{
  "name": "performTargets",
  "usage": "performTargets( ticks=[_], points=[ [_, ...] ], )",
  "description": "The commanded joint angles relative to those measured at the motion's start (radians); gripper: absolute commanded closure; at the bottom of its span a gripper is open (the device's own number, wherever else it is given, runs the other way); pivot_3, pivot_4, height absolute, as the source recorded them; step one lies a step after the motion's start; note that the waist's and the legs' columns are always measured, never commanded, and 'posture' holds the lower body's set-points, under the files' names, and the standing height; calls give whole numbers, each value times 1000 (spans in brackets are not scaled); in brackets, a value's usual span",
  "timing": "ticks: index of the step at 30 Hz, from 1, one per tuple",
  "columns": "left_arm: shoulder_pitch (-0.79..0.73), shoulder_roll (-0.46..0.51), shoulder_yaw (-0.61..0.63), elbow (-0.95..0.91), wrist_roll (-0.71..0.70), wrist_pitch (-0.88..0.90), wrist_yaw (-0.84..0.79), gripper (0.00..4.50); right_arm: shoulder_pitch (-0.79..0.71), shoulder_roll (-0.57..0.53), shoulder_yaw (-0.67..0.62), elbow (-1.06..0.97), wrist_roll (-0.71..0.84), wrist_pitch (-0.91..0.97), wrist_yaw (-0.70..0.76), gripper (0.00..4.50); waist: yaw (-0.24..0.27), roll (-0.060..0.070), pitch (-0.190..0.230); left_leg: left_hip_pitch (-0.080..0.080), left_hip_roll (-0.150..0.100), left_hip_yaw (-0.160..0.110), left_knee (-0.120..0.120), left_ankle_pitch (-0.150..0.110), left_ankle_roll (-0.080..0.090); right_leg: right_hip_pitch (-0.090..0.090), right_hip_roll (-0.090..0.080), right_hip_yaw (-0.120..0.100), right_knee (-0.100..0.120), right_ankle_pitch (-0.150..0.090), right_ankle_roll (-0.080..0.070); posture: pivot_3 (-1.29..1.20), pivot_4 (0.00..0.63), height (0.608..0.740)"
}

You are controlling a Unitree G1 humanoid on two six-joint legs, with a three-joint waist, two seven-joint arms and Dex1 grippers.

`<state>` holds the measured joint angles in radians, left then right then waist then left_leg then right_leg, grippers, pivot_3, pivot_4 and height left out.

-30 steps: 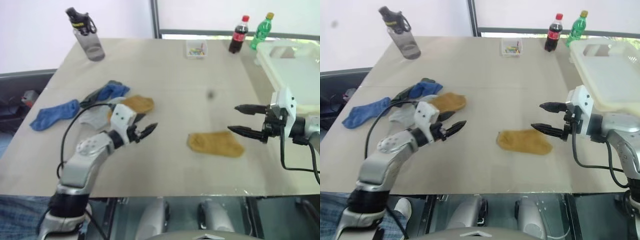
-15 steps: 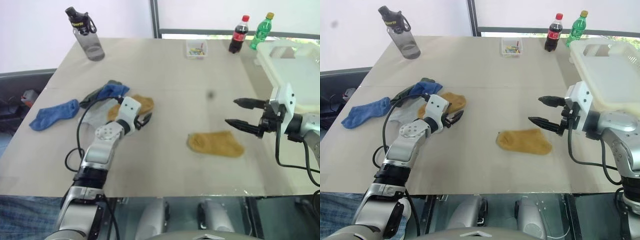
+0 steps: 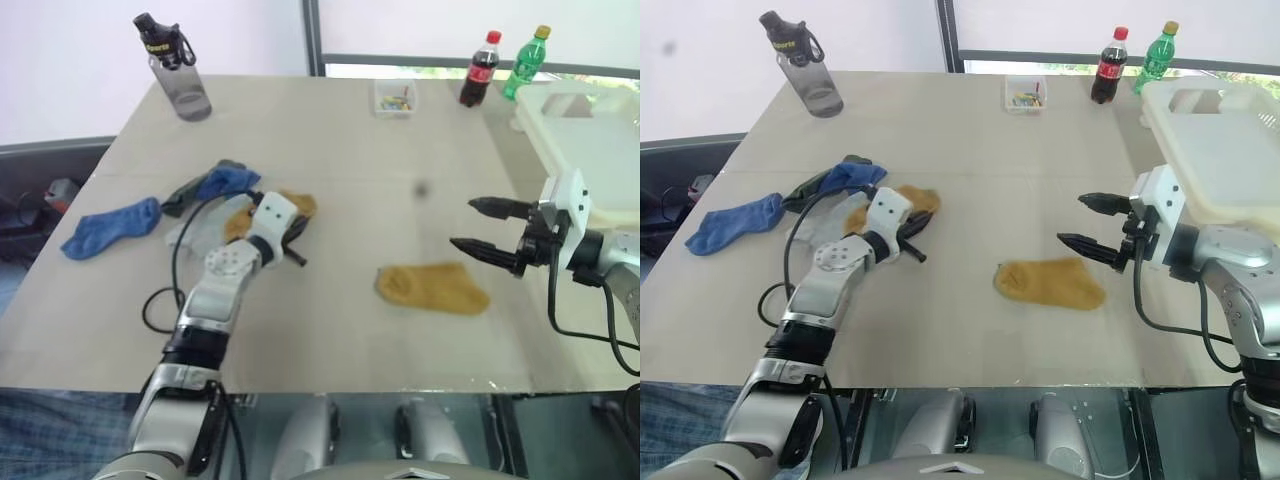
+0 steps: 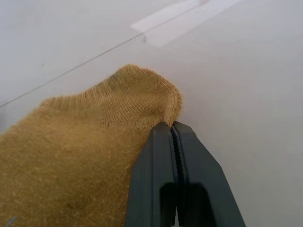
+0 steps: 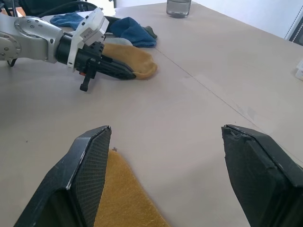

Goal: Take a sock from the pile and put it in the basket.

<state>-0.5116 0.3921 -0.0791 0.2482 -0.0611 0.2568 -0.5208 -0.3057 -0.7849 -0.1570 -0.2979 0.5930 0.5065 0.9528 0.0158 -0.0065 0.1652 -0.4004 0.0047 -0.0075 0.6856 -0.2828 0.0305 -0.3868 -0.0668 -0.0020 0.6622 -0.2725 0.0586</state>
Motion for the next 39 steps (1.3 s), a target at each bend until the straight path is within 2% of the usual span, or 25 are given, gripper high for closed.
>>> performTargets(
  ticks=[1, 7, 16, 22, 24, 27, 28, 30, 32, 33, 39],
  points=[
    [-87, -76, -49, 5, 12, -20, -4, 4459, -14, 2, -24, -18, 1, -23, -8, 645, -1, 0, 0, 0, 0, 0, 0, 0, 0, 0, 0, 0, 0, 0, 0, 0, 150, 740],
    [-175, -207, -130, 58, 42, -42, -9, 4459, -2, -1, -35, -30, 3, -19, -18, 645, -6, -1, 0, -1, -1, 0, 1, 0, 0, 0, 0, 0, 0, 0, 0, 0, 150, 740],
    [-239, -341, -243, 161, 87, -84, -67, 4459, 28, -5, -56, -53, 8, -15, -39, 645, -3, -1, 0, 0, -1, 1, 1, 0, 1, 0, 2, 2, 0, 0, 0, 0, 150, 740],
    [-239, -391, -264, 164, 86, -84, -92, 4459, 43, -5, -60, -64, 7, -13, -53, 645, -3, -1, 0, 0, -1, 0, 1, 0, 1, 0, 2, 2, 0, 0, 0, 0, 150, 740],
    [-232, -411, -237, 151, 46, -65, -113, 4459, 45, -4, -58, -64, 6, -11, -59, 645, -3, -1, 0, 0, -1, 0, 1, -1, 1, 0, 1, 2, 0, 0, 0, 0, 150, 740],
    [-195, -405, -245, 77, 12, -46, -175, 3592, 49, -4, -55, -63, 2, -13, -63, 645, -4, -1, 0, 0, 0, 0, 1, -1, 1, 0, 2, 2, 0, 0, 0, 0, 150, 740],
    [-183, -414, -233, 61, 20, -51, -136, 3257, 48, -3, -53, -60, 0, -15, -64, 645, -4, -1, 0, 0, 0, 0, 1, -1, 1, 0, 2, 2, 0, 0, 0, 0, 150, 740],
    [-162, -420, -211, 31, 38, -49, -66, 2199, 47, -3, -50, -57, -3, -17, -66, 645, -3, -1, 0, 0, 0, 0, 0, 0, 0, 0, 2, 2, 0, 0, 0, 0, 150, 740],
    [-130, -395, -208, -28, 38, -44, -67, 1599, 48, -3, -49, -55, -7, -17, -70, 645, -3, -1, 0, 0, 0, 0, 1, 0, 1, 0, 1, 2, 0, 0, 0, 0, 150, 740],
    [-115, -380, -204, -62, 31, -34, -73, 1110, 47, -3, -48, -50, -13, -16, -74, 645, -4, -1, 0, 0, 0, 1, 1, -1, 1, 0, 1, 2, 0, 0, 0, 0, 150, 740],
    [-54, -253, -133, -258, -15, 139, -90, 1110, 30, -10, -1, 37, -134, -15, -132, 645, -3, -1, 0, 1, 0, 1, 1, 0, -1, 0, 2, 2, 1, 0, 0, 0, 150, 740]
  ],
)
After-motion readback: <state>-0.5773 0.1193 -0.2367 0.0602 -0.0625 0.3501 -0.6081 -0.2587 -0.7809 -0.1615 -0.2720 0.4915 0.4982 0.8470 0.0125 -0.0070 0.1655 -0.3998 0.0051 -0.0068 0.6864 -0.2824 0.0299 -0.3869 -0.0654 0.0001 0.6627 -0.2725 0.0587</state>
